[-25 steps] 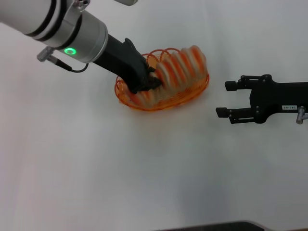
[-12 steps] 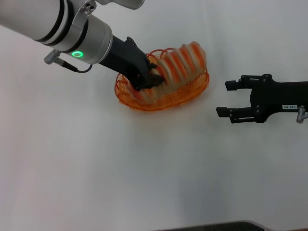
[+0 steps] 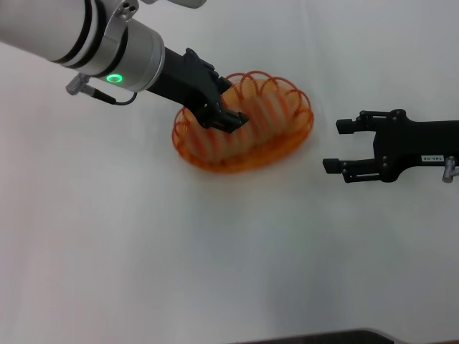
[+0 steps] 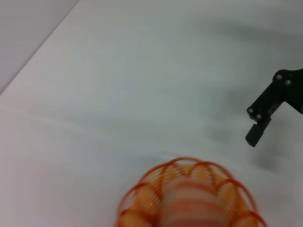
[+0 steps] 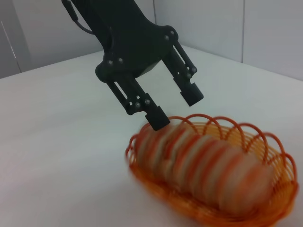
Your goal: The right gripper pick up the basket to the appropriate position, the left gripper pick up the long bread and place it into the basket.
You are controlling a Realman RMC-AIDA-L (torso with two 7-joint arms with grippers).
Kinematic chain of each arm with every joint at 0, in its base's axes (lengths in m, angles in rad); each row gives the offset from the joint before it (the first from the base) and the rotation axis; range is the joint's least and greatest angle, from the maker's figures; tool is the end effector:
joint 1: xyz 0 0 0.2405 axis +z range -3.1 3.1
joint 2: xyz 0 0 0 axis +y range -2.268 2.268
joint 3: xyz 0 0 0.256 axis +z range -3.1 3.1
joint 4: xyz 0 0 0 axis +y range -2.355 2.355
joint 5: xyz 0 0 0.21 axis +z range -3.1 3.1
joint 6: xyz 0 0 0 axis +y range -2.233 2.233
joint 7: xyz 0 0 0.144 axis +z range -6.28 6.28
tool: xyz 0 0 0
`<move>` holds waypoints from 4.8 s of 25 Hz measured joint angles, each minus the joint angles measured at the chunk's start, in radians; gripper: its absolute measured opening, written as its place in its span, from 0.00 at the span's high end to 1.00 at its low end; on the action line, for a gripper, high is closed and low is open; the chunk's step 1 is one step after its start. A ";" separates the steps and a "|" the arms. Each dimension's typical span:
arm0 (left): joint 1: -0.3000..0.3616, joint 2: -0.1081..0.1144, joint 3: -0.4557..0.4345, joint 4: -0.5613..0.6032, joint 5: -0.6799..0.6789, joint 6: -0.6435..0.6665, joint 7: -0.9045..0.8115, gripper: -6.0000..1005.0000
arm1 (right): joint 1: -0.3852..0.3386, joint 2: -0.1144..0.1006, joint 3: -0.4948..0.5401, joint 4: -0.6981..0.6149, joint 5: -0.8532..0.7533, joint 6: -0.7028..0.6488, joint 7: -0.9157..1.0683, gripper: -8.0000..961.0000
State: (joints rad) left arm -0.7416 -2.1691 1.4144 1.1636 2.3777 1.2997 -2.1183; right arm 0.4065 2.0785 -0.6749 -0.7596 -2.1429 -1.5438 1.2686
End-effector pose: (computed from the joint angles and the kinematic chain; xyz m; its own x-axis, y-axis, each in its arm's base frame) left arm -0.1089 0.3726 -0.0650 0.9763 0.1992 -0.0844 0.1743 -0.9553 -0.2389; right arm 0.3111 0.2986 0.0104 0.8842 -0.3189 -0.3414 -0.4137 -0.8740 -0.2550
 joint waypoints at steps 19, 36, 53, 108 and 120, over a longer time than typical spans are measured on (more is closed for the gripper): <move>0.235 0.006 -0.250 -0.038 -0.253 0.126 0.218 0.26 | 0.004 -0.008 0.008 -0.002 0.002 -0.006 0.007 0.13; 0.339 0.026 -0.556 -0.239 -0.277 0.299 0.508 0.26 | 0.007 -0.007 0.011 0.001 0.009 -0.007 0.014 0.13; 0.386 0.057 -0.663 -0.391 -0.277 0.332 0.618 0.27 | 0.002 0.005 0.015 0.013 0.009 -0.003 0.014 0.13; 0.394 0.059 -0.665 -0.391 -0.265 0.394 0.619 0.27 | -0.003 0.005 0.008 0.019 0.003 -0.015 0.017 0.13; 0.400 0.061 -0.667 -0.391 -0.265 0.392 0.620 0.27 | 0.002 0.005 0.008 0.019 0.003 -0.015 0.022 0.13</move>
State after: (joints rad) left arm -0.3413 -2.1082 0.7470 0.7731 2.1123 1.6918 -1.4987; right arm 0.4088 2.0831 -0.6669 -0.7409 -2.1399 -1.5586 1.2901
